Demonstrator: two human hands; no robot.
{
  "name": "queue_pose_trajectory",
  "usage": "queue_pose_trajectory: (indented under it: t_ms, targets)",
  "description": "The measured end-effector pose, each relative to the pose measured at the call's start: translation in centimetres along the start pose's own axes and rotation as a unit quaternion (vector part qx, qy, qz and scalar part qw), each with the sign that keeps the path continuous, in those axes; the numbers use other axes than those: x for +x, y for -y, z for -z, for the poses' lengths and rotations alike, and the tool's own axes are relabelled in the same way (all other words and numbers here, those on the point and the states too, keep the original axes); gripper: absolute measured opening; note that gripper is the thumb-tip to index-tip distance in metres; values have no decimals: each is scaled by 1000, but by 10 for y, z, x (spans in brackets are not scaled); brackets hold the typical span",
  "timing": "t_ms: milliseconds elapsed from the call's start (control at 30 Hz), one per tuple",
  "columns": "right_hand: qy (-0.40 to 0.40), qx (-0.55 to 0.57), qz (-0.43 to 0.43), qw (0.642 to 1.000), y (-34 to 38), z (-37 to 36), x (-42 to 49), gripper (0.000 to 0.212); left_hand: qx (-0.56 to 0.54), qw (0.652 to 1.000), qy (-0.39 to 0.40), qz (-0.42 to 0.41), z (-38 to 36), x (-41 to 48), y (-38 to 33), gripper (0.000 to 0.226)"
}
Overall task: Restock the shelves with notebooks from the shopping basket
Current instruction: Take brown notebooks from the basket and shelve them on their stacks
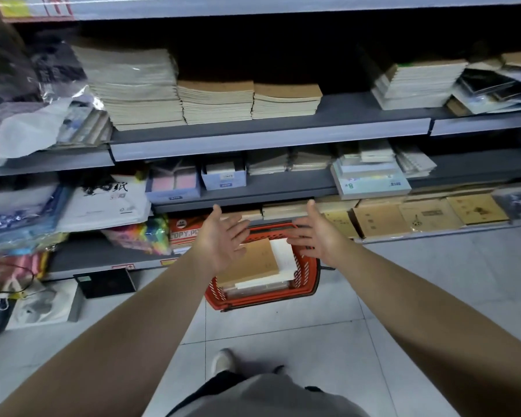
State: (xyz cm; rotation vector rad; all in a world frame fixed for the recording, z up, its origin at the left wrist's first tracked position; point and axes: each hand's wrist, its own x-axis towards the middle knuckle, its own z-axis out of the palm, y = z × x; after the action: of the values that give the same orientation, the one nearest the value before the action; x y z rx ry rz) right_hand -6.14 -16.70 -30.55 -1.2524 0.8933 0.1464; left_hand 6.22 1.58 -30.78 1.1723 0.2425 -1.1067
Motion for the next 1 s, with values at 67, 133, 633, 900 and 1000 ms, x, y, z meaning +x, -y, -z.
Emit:
queue_pose_trajectory:
  t_ms: [67, 133, 633, 900, 1000]
  targets:
    - [-12, 5, -15, 1000, -6, -6, 2, 68, 8, 1000, 3, 14, 9, 2, 1, 73]
    - [-24, 6, -31, 999, -10, -15, 7, 67, 15, 1000, 1, 26, 19, 5, -1, 74]
    - [-75, -129, -24, 989, -48, -58, 113, 62, 79, 991, -26, 102, 94, 111, -9, 78]
    - [-32, -524, 93, 846, -95, -33, 199, 65, 84, 987, -68, 116, 117, 193, 19, 76]
    - [-25, -564, 112, 818, -119, -25, 231, 65, 67, 985, -88, 136, 126, 222, 44, 75]
